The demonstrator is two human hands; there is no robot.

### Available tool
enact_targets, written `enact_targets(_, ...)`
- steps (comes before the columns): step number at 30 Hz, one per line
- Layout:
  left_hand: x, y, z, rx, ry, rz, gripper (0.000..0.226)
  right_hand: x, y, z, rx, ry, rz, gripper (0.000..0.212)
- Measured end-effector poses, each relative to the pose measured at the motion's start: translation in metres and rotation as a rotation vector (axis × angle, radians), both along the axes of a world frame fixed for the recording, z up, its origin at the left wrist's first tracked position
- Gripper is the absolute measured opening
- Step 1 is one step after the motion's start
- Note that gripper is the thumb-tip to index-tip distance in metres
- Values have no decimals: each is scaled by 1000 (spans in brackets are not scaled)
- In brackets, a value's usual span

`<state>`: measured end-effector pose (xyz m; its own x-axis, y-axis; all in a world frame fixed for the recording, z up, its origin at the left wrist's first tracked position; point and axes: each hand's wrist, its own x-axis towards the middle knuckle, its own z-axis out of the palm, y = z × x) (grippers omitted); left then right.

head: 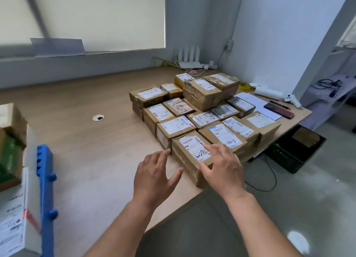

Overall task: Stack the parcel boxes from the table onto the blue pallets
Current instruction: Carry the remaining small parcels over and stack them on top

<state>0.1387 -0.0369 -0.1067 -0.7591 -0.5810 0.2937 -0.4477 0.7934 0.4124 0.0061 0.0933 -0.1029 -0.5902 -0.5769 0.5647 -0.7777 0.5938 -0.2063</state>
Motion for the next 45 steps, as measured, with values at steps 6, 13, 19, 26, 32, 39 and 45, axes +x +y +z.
enact_targets(6,-68,-37,12,-3,7,-7,67,-63,-26,15,30,-44,-23,46)
enact_targets(13,-138,-60,11,-15,-32,-27,70,-128,-43,20,55,-49,-54,43)
enact_targets(19,-178,-73,12,0,-40,15,70,-184,-53,20,51,-123,-31,43)
enact_targets(26,-237,-81,13,16,-63,140,71,-271,-73,13,55,-225,24,45)
enact_targets(32,-313,-78,21,64,-61,202,72,-353,-88,9,61,-311,89,47)
enact_targets(39,-391,-88,17,233,-66,342,78,-418,-115,-2,74,-500,153,53)
enact_targets(45,-434,-93,21,427,38,423,66,-441,-141,-14,22,-755,230,54)
